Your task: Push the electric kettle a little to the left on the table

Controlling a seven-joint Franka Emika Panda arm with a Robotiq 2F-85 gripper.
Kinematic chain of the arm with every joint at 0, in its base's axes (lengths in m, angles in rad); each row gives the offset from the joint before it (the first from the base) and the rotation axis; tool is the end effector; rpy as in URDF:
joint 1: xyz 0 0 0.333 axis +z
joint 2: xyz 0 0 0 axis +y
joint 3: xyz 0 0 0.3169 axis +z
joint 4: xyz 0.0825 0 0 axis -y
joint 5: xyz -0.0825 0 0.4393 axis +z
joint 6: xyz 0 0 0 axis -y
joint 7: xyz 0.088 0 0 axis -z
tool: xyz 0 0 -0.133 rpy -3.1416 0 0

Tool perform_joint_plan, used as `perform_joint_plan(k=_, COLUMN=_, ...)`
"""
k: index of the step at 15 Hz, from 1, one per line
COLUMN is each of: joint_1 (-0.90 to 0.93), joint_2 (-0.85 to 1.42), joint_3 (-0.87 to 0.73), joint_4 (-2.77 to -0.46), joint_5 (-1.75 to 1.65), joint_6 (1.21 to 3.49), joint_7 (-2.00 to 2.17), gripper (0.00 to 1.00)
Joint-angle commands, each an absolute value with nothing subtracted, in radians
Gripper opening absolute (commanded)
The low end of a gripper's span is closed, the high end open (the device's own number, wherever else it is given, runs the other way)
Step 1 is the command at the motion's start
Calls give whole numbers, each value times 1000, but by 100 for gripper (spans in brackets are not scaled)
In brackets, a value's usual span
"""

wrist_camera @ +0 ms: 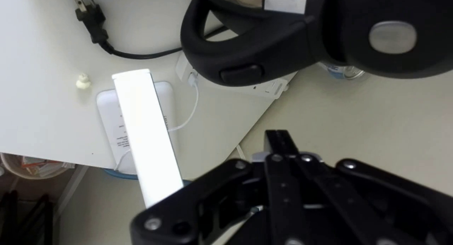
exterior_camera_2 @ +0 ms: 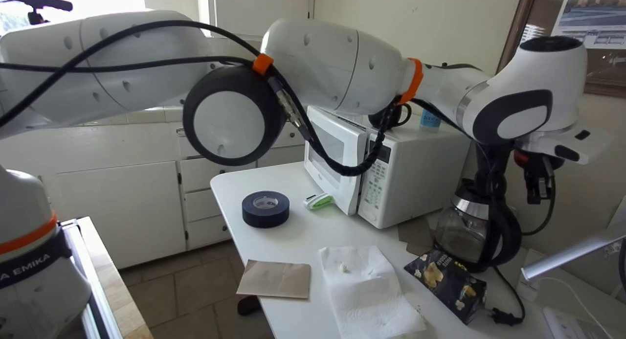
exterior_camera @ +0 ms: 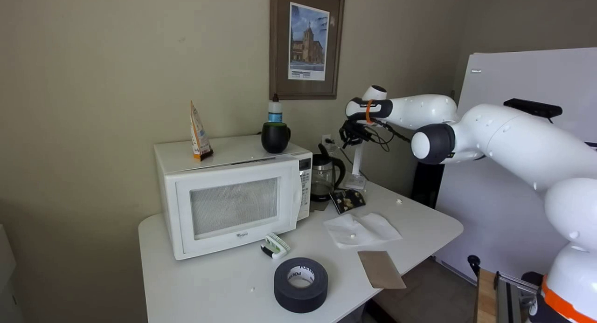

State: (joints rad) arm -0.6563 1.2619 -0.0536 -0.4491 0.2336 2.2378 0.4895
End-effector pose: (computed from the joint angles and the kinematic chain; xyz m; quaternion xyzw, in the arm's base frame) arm 0.7232 -0.5633 0.3015 -0.7821 0.5604 -0.2663 0.0586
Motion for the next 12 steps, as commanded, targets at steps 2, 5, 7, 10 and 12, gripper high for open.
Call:
perform_joint_plan(k=2, joint_1=-704, joint_2=1139, joint_3=9, joint_4=-505, joint_5=251, joint_6=1953, joint_7=366, gripper=0)
perform_joint_plan(k=5, joint_1=-716, joint_2=1106, joint_3=2, joint_4=-488, joint_5=222, joint_6=1792, joint_7=243, gripper=0)
perform_joint_plan(k=7, joint_1=-708, joint_2=1093, joint_3=-22, joint_4=-475, joint_5=184, joint_6=1734, joint_7=156, gripper=0)
perform_joint_plan(k=10, joint_1=-686, joint_2=1074, joint_3=-39, joint_4=-459, joint_5=137, joint_6=1749, joint_7=29, gripper=0)
perform_joint_plan(k=12, joint_1=-669, joint_2=1057, joint_3=-37, joint_4=-447, joint_5=120, joint_6=1769, joint_7=-31, gripper=0)
